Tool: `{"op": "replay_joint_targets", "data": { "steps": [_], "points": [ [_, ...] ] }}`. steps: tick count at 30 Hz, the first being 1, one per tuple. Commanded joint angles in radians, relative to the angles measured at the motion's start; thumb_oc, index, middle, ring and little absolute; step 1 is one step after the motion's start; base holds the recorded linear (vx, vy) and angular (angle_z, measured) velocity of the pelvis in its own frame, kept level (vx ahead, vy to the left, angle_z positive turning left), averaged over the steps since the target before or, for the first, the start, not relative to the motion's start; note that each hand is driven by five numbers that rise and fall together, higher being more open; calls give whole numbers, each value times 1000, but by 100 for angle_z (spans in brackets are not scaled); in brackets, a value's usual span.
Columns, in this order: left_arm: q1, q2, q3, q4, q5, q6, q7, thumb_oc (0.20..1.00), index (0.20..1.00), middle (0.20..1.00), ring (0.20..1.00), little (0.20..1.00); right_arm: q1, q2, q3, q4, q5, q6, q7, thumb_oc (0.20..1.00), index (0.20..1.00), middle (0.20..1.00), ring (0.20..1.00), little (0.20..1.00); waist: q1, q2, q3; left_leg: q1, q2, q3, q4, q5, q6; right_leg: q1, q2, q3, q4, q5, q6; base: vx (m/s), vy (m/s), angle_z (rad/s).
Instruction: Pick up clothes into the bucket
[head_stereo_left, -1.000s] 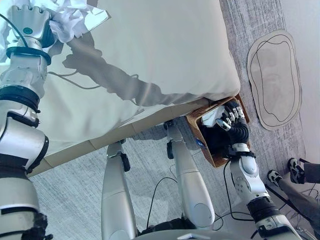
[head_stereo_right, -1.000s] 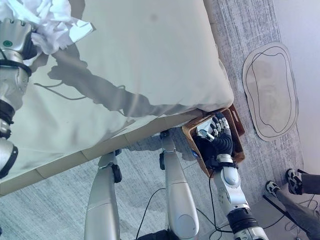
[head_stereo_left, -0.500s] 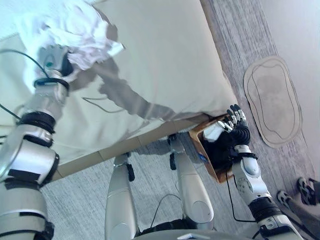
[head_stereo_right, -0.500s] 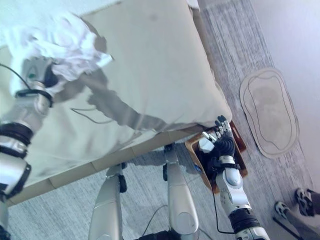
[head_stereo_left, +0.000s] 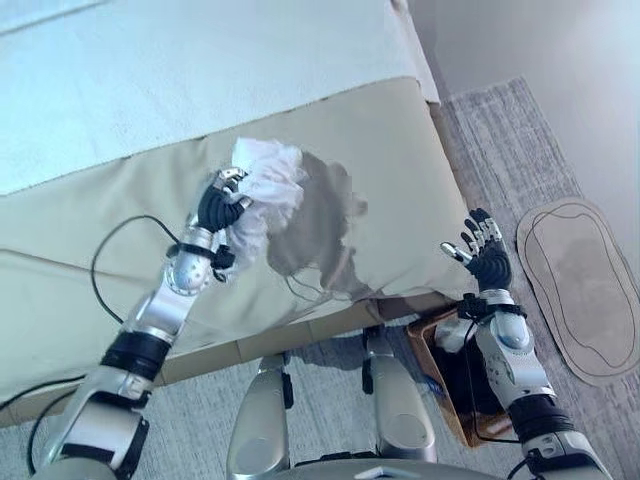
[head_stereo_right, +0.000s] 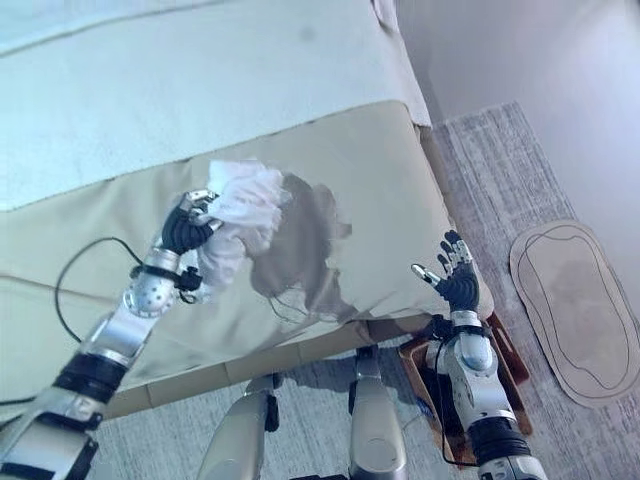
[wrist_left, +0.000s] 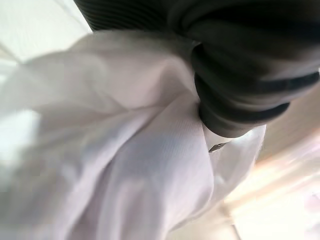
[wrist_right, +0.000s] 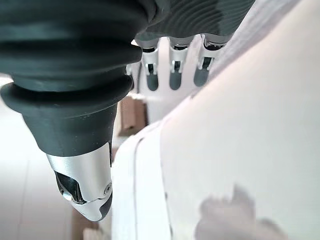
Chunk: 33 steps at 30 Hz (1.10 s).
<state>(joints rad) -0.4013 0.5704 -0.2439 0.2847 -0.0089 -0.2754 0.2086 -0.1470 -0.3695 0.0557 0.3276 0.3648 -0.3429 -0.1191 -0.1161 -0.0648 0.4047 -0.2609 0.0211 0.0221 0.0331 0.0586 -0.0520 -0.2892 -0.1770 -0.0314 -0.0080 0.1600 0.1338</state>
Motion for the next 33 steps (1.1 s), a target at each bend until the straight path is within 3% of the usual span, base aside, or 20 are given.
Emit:
{"op": "replay_joint_targets", "data": {
  "steps": [1, 9, 13, 17, 22, 33],
  "points": [
    [16, -34, 46, -118, -195, -114, -92, 200, 200, 200, 200, 200, 1, -31, 21, -37, -2, -24, 31, 1000, 1000, 1000, 1000, 1000, -15, -9, -126, 17, -16, 19, 77, -74, 21, 64, -36, -25, -15, 2, 41, 61, 9, -9],
    [45, -27, -24, -279, -300, -103, -244, 200, 200, 200, 200, 200, -82, -135, 157, -50, -304, 14, 48, 1000, 1000, 1000, 1000, 1000, -4, -3, -209, 130, -4, 30, 17, -68, 14, 152, -12, -30, -50, -11, 36, 84, -16, -13],
    [20, -31, -80, -316, -384, -93, -297, 200, 200, 200, 200, 200, -148, -148, 252, -77, -361, 18, 82, 1000, 1000, 1000, 1000, 1000, 1, 1, -243, 175, 3, 37, 1, -70, 13, 190, -5, -30, -54, -23, 34, 79, -16, -3],
    [-32, -24, -151, -373, -415, -83, -337, 200, 200, 200, 200, 200, -223, -136, 374, -112, -372, 20, 145, 1000, 1000, 1000, 1000, 1000, 9, 4, -272, 215, 7, 33, -6, -75, 12, 227, 1, -27, -48, -41, 30, 86, -13, 1],
    [-54, -46, -190, -375, -409, -77, -343, 200, 200, 200, 200, 200, -259, -102, 440, -117, -334, 28, 191, 1000, 1000, 1000, 1000, 1000, 17, 4, -291, 247, 11, 28, -11, -80, 12, 260, 2, -32, -46, -54, 29, 72, -9, 2],
    [-43, -155, -251, -408, -441, -48, -335, 200, 200, 200, 200, 200, -311, 23, 467, -105, -348, 44, 119, 1000, 1000, 1000, 1000, 1000, 32, -3, -317, 260, 11, 21, -14, -77, 16, 284, 2, -42, -50, -61, 27, 17, -2, 1]
  ]
}}
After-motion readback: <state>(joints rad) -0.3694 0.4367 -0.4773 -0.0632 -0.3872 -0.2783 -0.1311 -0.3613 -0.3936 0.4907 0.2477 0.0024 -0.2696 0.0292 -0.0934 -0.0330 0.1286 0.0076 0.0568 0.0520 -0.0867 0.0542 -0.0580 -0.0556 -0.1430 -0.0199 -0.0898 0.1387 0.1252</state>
